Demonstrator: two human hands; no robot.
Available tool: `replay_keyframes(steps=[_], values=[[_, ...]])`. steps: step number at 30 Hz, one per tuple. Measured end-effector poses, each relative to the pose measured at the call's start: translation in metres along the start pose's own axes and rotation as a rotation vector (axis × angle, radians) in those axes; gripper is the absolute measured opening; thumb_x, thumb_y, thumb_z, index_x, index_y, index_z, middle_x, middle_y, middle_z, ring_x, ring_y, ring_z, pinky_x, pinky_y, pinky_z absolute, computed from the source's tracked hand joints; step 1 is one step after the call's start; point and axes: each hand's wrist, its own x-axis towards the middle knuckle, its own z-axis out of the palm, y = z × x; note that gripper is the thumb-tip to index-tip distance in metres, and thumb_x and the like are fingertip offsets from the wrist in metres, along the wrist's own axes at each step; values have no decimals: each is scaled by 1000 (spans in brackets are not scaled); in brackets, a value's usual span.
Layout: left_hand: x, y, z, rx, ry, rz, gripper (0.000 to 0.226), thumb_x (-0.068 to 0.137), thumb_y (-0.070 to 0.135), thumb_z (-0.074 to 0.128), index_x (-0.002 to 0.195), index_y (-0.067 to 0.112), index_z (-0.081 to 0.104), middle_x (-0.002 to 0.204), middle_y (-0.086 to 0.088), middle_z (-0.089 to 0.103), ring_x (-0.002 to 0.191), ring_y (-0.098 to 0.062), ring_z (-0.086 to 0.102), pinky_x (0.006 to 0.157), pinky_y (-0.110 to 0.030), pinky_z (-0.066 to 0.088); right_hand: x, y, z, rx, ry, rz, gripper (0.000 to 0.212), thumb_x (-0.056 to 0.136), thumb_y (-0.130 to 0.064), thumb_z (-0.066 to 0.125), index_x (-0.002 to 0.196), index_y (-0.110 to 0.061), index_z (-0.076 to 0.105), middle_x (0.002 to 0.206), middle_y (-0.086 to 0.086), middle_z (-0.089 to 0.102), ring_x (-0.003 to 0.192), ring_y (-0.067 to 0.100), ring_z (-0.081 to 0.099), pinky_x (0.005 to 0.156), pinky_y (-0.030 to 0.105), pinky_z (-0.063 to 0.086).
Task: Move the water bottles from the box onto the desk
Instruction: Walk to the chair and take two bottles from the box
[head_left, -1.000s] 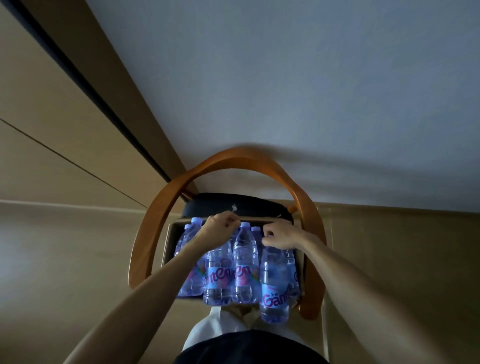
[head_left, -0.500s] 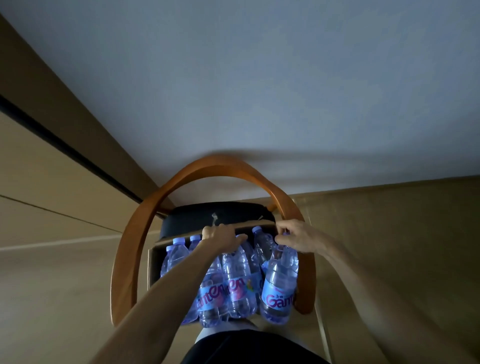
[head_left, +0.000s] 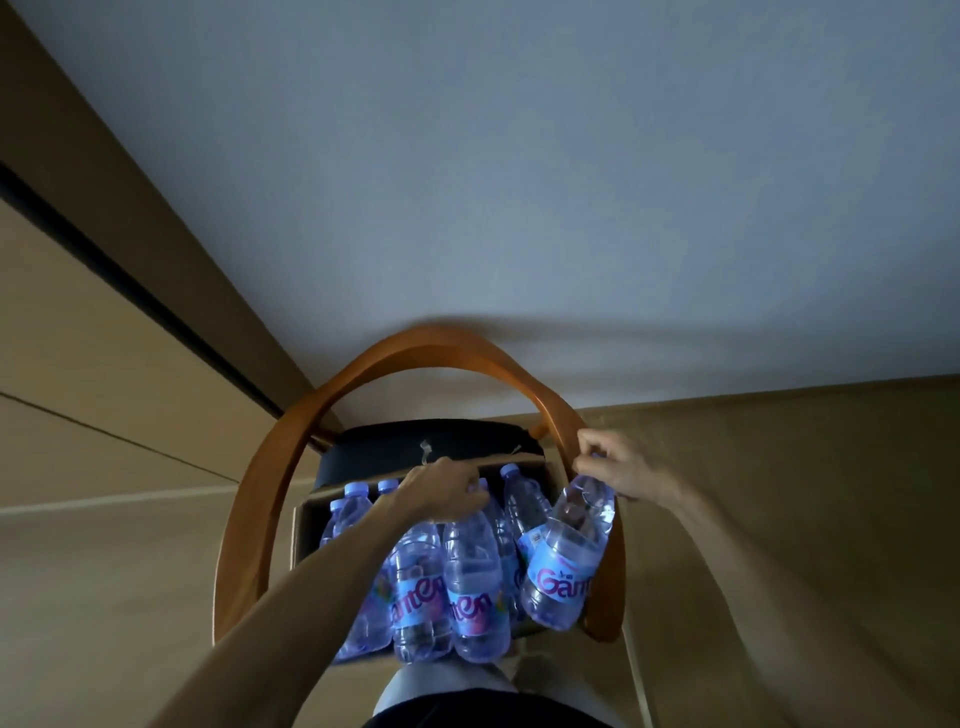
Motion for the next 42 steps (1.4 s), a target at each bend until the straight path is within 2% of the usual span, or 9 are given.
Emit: replay_keyframes(steps=[4,8,15,23,28,31,35,39,42], values=[[-27,18,-10,40,133,76,18,87,38,49,84,23,57,75,2,55,74,-21,58,60,-28,36,-1,-19,-11,-53,12,-94,25,81,-17,63,64,-12,45,61,4,46,58,14,44,58,31,35],[-60,28,-29,94,326,46,14,86,38,47,78,27,49,72,1,56,69,-24,57,62,-33,43,-3,-40,-21,-147,-11,-196,26,75,-34,58,72,-11,47,67,11,56,60,22,48,61,33,39],[-142,20,-78,67,734,-106,15,89,36,49,77,27,45,62,8,48,61,-22,53,54,-29,33,-6,-110,-30,-193,64,-435,30,82,-14,65,64,-18,41,55,-6,41,51,5,32,52,26,30],[-281,-22,-109,-76,1280,-377,11,86,38,51,88,27,51,61,-1,58,63,-33,55,58,-33,47,-8,-236,-10,-66,173,-641,24,82,-19,64,68,-10,47,56,-3,50,53,10,43,52,26,37],[-380,-50,-119,-245,1607,-563,10,86,28,56,76,27,55,54,13,54,63,-21,52,64,-25,36,-24,-338,36,-14,133,-803,21,85,-20,63,72,-7,52,64,0,57,59,11,49,53,23,39],[-439,-72,-118,-247,1736,-653,13,86,28,55,76,20,57,63,5,61,67,-23,57,66,-27,39,-42,-402,77,25,70,-914,22,84,-23,63,72,-8,52,63,-1,56,58,12,48,55,26,40],[-519,-107,-110,-181,1844,-732,17,88,27,55,79,13,61,68,-3,65,67,-27,59,64,-30,41,-74,-482,138,66,-13,-1055,23,85,-25,63,70,-11,52,64,1,59,57,12,49,56,29,41],[-602,-147,-101,-63,1883,-719,16,92,26,55,78,19,60,63,7,60,57,-14,59,58,-24,44,-114,-562,208,61,-56,-1182,20,84,-24,62,70,-11,55,65,4,63,57,12,48,57,27,42],[-659,-182,-96,39,1897,-727,27,96,27,52,78,14,67,66,0,64,56,-14,60,57,-22,46,-136,-616,257,97,-71,-1226,20,83,-24,63,72,-8,57,69,8,67,59,14,51,60,28,43]])
